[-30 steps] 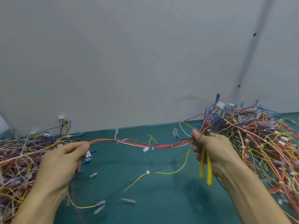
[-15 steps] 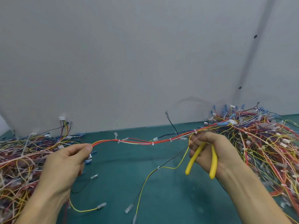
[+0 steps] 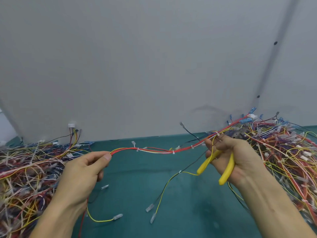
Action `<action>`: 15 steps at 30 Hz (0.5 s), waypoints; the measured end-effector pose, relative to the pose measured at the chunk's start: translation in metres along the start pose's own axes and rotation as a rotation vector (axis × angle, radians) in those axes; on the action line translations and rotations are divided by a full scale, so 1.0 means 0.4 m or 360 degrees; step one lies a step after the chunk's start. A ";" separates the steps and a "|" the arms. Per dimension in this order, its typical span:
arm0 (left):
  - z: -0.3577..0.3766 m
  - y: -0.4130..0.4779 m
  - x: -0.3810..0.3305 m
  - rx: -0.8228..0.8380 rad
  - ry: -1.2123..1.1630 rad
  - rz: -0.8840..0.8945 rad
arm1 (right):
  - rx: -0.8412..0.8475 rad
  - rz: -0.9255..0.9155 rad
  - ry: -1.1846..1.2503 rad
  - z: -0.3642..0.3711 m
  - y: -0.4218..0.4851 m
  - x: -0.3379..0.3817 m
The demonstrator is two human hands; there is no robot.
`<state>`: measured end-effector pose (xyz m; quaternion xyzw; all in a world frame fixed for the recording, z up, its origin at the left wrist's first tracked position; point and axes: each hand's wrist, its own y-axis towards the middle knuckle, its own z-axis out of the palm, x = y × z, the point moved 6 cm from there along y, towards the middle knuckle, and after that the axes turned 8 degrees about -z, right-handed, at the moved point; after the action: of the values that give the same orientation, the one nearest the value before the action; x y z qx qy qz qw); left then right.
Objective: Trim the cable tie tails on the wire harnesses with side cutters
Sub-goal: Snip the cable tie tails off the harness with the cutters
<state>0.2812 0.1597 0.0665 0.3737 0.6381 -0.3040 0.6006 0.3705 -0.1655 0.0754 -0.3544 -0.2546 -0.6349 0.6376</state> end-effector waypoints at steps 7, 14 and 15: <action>0.014 -0.008 -0.001 0.0023 -0.0067 -0.0082 | -0.0012 -0.0385 -0.0130 0.028 -0.012 0.046; 0.093 -0.049 -0.018 0.0216 -0.0183 -0.0131 | -0.0211 -0.0926 -0.0643 0.043 -0.020 0.168; 0.108 -0.058 -0.021 0.0249 -0.0204 -0.0146 | -0.0215 -0.0979 -0.0714 0.049 -0.023 0.194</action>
<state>0.2848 0.1102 0.0695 0.3696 0.5892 -0.4032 0.5947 0.3688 -0.1984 0.1489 -0.4329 -0.4398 -0.7184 0.3211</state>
